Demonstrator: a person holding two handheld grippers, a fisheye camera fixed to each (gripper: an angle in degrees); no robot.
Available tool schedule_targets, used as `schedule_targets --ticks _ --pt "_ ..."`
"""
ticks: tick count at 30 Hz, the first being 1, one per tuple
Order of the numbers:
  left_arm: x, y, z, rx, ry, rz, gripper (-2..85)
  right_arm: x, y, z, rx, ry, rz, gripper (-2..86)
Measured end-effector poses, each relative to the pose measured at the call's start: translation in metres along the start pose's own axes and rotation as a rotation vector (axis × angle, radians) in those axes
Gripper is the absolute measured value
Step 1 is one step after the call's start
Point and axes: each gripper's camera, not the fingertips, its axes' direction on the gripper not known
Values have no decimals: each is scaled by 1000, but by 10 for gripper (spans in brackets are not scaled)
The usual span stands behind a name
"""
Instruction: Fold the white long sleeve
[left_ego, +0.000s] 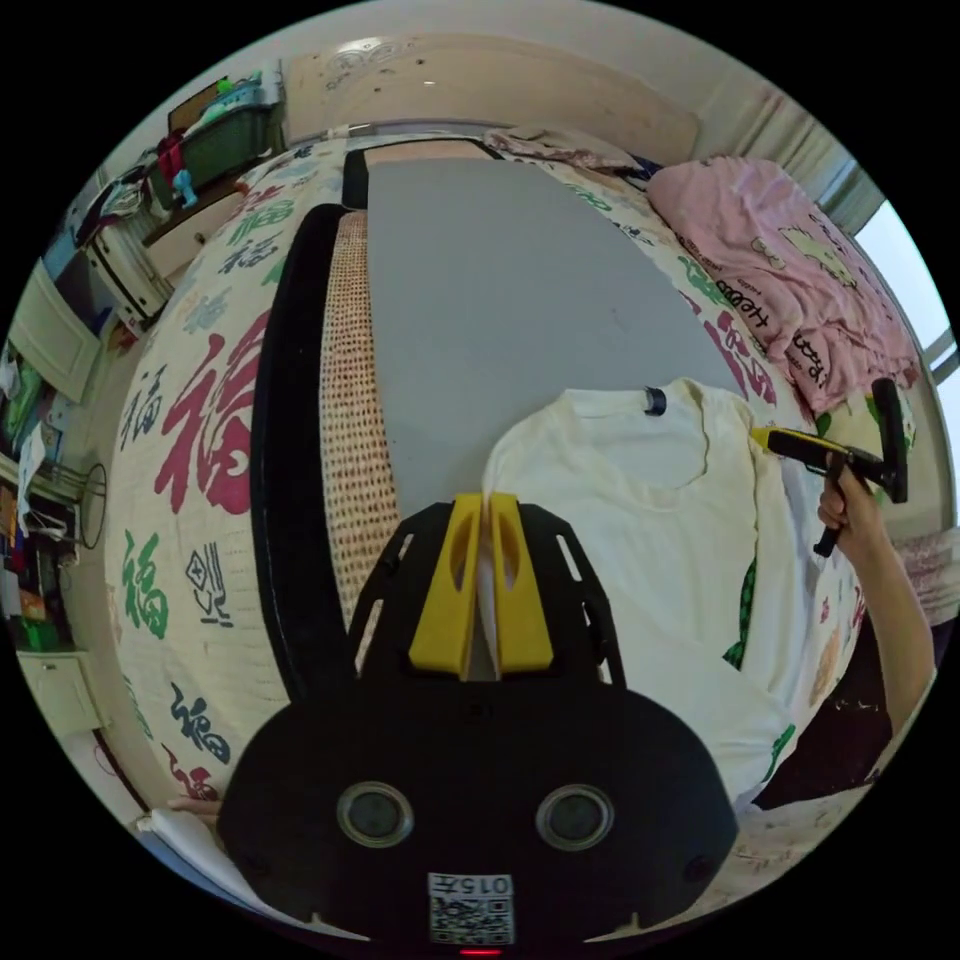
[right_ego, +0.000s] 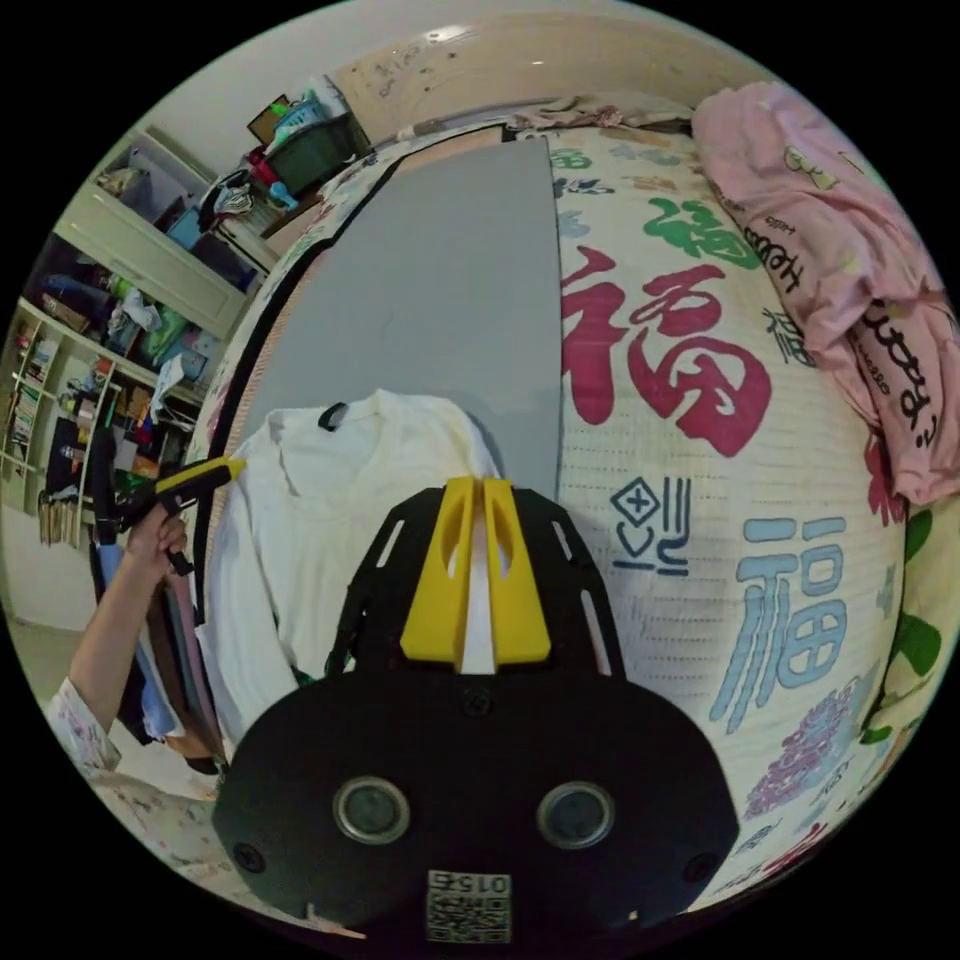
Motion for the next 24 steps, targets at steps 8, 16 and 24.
schedule_targets --ticks 8,16,24 --pt "41 84 -145 248 32 131 3 4 122 -170 257 -213 -104 -4" --pt "123 265 -246 289 96 461 4 -15 330 -277 238 -307 -142 -4" --pt "168 410 -223 141 223 560 4 -33 481 -280 103 -392 15 -3"
